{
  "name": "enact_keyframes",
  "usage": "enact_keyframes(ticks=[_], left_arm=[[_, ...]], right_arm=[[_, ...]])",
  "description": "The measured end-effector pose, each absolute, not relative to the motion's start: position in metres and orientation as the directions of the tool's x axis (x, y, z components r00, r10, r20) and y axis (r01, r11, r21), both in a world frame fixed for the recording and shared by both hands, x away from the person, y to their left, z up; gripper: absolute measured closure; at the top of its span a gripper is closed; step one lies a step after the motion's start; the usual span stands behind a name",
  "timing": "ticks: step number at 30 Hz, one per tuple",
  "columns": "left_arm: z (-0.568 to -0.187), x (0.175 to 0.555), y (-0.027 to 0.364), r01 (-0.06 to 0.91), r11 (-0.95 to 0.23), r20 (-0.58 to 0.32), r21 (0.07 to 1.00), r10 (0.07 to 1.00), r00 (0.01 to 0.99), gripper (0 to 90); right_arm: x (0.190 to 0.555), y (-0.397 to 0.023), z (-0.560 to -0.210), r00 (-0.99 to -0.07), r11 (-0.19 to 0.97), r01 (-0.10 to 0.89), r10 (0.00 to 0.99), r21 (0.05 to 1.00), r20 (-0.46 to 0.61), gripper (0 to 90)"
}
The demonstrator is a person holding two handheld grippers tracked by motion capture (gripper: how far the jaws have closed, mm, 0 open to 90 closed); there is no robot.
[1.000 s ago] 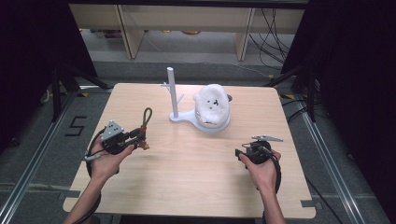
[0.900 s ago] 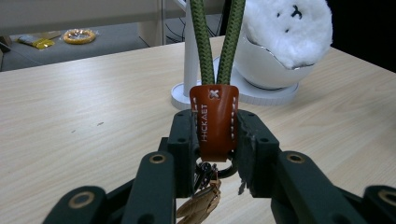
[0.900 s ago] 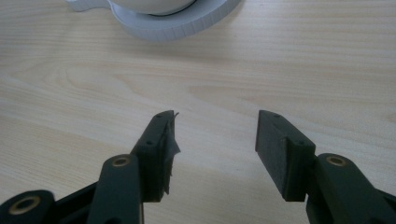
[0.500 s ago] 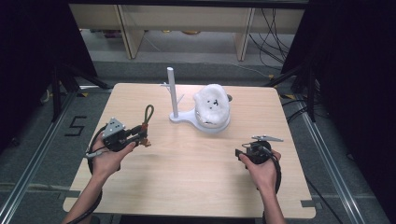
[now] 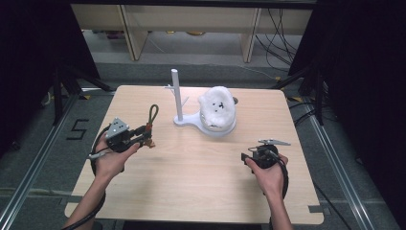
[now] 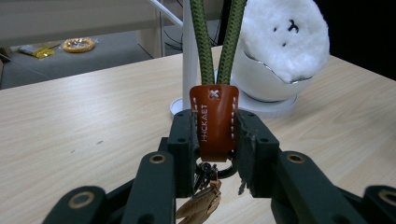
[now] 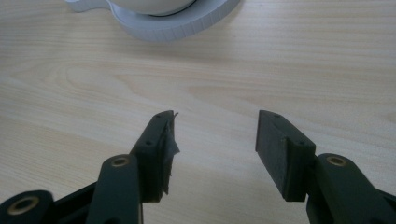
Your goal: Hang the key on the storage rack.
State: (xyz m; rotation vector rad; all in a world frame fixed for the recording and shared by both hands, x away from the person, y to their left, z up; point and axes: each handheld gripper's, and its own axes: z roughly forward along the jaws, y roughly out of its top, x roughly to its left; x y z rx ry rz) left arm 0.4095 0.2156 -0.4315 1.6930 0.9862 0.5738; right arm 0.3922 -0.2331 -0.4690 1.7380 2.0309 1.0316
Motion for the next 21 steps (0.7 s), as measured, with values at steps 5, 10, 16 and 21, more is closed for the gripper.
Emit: enact_keyframes(ticks=[5,10,16,21], left_arm=[[-0.430,0.412,0.214,0.326,-0.115,-0.089,0.939,0.831,0.550,68.7],[-0.427,0.416,0.214,0.324,-0.120,-0.083,0.938,0.831,0.549,68.7],[-0.425,0.420,0.212,0.317,-0.122,-0.078,0.941,0.831,0.551,68.8],[-0.423,0.423,0.211,0.312,-0.117,-0.078,0.943,0.832,0.549,68.7]], right_arm=[[0.394,-0.234,-0.470,-0.242,0.034,0.736,0.946,0.676,0.216,48.2],[0.393,-0.235,-0.470,-0.250,0.033,0.736,0.942,0.676,0.226,48.1],[0.393,-0.234,-0.470,-0.229,0.025,0.746,0.948,0.665,0.221,48.1],[0.393,-0.234,-0.470,-0.246,0.029,0.738,0.942,0.674,0.229,48.0]])
